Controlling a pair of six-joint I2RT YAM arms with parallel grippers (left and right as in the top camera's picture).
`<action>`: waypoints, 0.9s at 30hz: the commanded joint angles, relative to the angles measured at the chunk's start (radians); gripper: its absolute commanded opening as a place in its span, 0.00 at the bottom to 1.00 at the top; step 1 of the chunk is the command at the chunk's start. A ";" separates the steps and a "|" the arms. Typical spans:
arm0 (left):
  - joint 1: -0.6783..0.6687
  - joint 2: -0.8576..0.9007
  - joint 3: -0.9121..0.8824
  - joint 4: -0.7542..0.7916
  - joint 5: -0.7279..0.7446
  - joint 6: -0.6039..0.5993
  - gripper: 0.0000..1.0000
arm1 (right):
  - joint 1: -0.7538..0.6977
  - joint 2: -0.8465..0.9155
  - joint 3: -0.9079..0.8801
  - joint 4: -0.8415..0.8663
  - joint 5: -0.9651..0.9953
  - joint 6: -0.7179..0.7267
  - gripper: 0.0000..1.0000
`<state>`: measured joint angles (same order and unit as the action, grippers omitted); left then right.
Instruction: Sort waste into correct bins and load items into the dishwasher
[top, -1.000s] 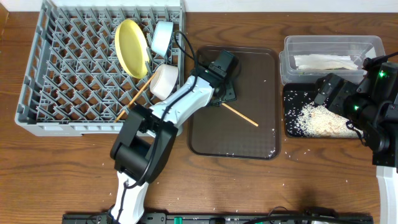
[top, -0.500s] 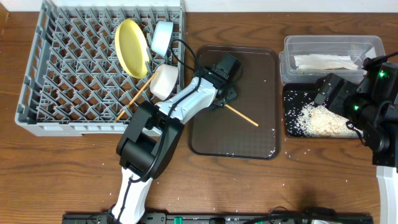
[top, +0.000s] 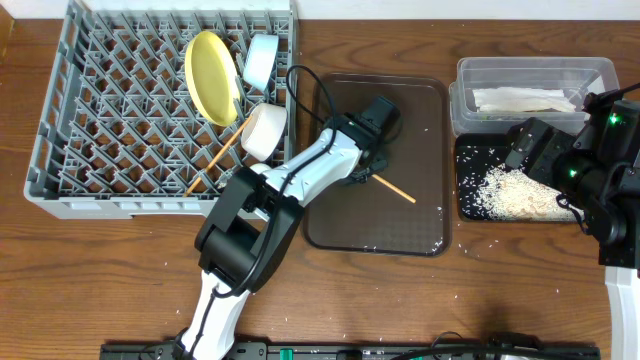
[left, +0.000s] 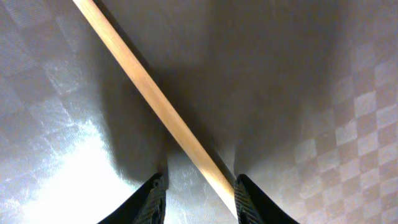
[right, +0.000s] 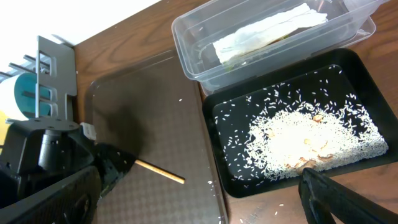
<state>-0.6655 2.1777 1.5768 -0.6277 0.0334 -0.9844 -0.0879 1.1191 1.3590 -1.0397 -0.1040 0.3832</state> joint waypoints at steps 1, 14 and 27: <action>-0.010 0.101 -0.031 -0.031 0.003 0.023 0.39 | -0.004 0.002 0.006 -0.001 0.002 0.009 0.99; -0.010 0.138 -0.031 -0.087 0.037 0.068 0.39 | -0.004 0.002 0.006 -0.002 0.002 0.009 0.99; -0.010 0.138 -0.032 -0.097 0.040 0.068 0.12 | -0.004 0.002 0.006 -0.002 0.002 0.009 0.99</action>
<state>-0.6678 2.1994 1.6104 -0.7078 0.0208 -0.9180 -0.0879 1.1191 1.3590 -1.0397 -0.1040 0.3828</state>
